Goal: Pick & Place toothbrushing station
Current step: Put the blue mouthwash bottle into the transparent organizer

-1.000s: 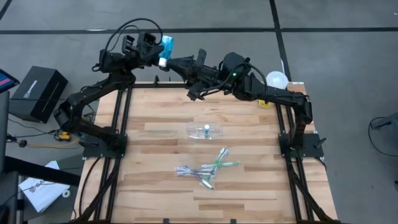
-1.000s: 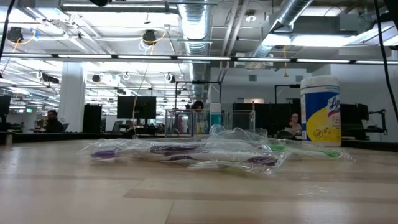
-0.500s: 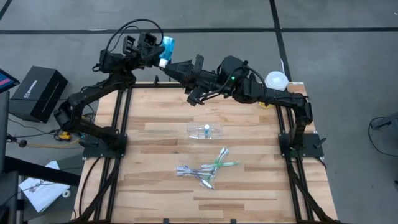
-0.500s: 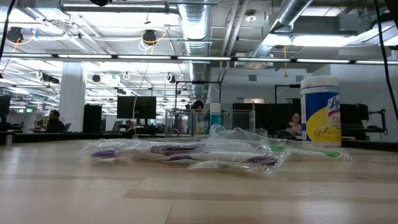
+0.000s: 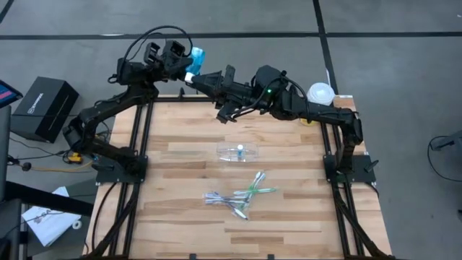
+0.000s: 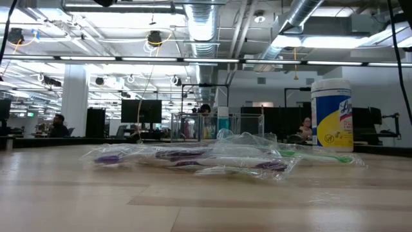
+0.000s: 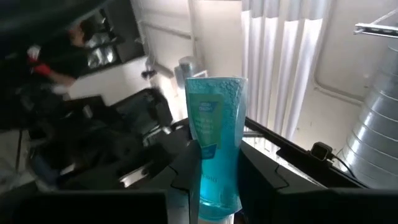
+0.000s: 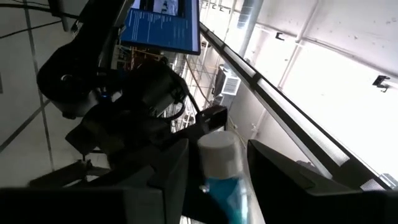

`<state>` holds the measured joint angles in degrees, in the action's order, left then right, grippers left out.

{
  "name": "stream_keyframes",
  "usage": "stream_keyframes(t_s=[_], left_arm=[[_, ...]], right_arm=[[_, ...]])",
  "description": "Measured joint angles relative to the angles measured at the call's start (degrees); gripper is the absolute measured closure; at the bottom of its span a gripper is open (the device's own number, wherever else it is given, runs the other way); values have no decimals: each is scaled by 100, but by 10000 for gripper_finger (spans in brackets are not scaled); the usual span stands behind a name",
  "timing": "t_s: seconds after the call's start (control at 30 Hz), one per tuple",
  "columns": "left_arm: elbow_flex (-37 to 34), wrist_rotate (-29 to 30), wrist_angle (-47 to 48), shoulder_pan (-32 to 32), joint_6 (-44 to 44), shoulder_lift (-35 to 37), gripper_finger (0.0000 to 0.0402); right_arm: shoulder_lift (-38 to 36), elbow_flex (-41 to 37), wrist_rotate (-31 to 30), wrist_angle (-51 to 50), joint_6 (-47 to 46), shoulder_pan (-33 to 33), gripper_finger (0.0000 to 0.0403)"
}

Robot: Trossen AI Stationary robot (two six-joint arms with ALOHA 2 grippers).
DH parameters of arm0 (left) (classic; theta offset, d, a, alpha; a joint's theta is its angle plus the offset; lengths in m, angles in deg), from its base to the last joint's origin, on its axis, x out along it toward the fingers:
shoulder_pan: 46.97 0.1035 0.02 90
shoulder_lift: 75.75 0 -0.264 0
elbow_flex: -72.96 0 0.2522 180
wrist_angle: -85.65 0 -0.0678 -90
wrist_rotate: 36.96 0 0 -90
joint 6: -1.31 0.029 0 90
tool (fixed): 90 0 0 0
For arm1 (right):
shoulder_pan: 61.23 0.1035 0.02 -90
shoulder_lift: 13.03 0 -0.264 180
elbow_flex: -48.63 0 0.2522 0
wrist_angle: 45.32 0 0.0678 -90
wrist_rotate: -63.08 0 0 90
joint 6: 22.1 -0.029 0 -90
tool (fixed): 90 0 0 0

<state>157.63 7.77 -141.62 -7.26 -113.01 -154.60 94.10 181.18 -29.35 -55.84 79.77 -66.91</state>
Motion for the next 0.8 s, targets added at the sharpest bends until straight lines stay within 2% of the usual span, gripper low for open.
stream_keyframes(t_s=[0.63, 0.8], left_arm=[[-5, -628, 238, 4, -714, -123, 332], [-4, -616, 480, -99, -733, -125, 332]], right_arm=[[0, 0, -106, -323, -291, 116, 256], [5, 281, -195, -873, -586, 120, 256]])
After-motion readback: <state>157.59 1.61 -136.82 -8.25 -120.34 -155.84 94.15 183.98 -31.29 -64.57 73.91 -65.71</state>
